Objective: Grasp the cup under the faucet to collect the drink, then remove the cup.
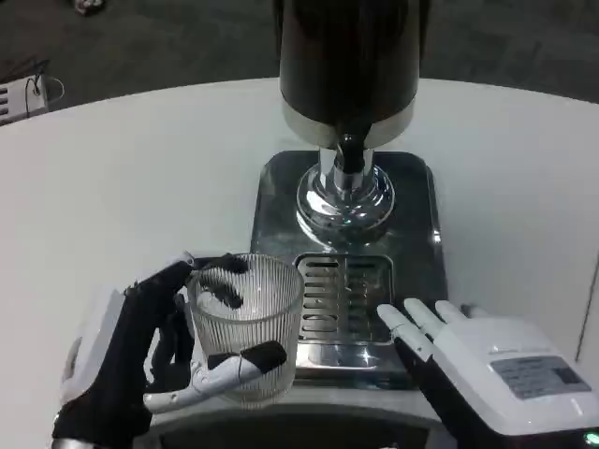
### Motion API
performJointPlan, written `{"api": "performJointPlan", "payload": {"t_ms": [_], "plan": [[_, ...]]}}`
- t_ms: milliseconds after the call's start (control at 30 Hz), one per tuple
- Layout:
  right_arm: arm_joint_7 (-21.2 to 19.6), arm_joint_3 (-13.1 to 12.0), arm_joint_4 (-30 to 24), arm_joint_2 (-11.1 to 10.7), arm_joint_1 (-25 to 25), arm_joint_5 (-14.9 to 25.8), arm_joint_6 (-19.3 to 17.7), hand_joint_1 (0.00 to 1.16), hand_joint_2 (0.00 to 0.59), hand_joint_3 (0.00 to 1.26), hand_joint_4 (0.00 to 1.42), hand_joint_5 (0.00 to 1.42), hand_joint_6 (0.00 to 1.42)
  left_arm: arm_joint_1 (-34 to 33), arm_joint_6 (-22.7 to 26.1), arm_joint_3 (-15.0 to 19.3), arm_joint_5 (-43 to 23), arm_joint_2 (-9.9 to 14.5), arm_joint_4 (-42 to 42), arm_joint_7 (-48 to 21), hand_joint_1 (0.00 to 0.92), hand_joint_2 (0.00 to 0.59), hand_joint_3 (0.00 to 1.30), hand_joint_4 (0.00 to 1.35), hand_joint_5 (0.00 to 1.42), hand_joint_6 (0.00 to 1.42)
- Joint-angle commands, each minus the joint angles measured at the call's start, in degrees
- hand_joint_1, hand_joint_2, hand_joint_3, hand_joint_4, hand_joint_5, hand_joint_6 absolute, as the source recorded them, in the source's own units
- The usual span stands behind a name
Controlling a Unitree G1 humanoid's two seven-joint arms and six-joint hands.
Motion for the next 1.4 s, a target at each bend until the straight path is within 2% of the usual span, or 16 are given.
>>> {"api": "performJointPlan", "payload": {"t_ms": [33, 300, 600, 867, 1167, 1400], "plan": [[-0.7, -1.6, -0.9, 2.1, 0.8, 2.0, -0.6, 0.56, 0.475, 0.04, 0.00, 0.00, 0.00, -5.4, -0.9, -0.5, 2.2, 1.3, 5.1, 3.8, 0.585, 0.000, 0.98, 1.10, 1.27, 1.42], [-1.1, -4.2, -0.9, 2.3, 1.1, 5.4, -2.0, 0.56, 0.475, 0.04, 0.00, 0.00, 0.00, -13.4, -1.3, -3.1, 5.9, 3.1, 14.5, 8.3, 0.587, 0.000, 0.98, 1.10, 1.27, 1.42], [-1.5, -7.7, -0.9, 2.3, 1.6, 10.3, -3.5, 0.56, 0.475, 0.04, 0.00, 0.00, 0.00, -22.9, -1.0, -8.2, 10.5, 4.3, 27.7, 14.7, 0.587, 0.000, 0.98, 1.10, 1.27, 1.42], [-1.2, -9.4, -0.9, 2.3, 1.6, 12.5, -3.7, 0.56, 0.475, 0.05, 0.00, 0.00, 0.00, -29.3, -1.1, -12.5, 12.2, 3.9, 36.2, 20.4, 0.587, 0.000, 0.98, 1.10, 1.27, 1.42], [-0.2, -11.1, -0.9, 1.6, 1.3, 13.8, -2.9, 0.56, 0.475, 0.05, 0.00, 0.00, 0.00, -34.0, -1.0, -16.1, 12.8, 2.8, 42.2, 23.7, 0.580, 0.000, 0.97, 1.09, 1.26, 1.42], [0.8, -11.4, -0.9, 1.4, 1.0, 13.8, -1.8, 0.56, 0.475, 0.05, 0.00, 0.00, 0.00, -36.5, -1.7, -18.6, 12.7, 1.8, 45.5, 24.4, 0.563, 0.000, 0.91, 1.00, 1.20, 1.40]]}}
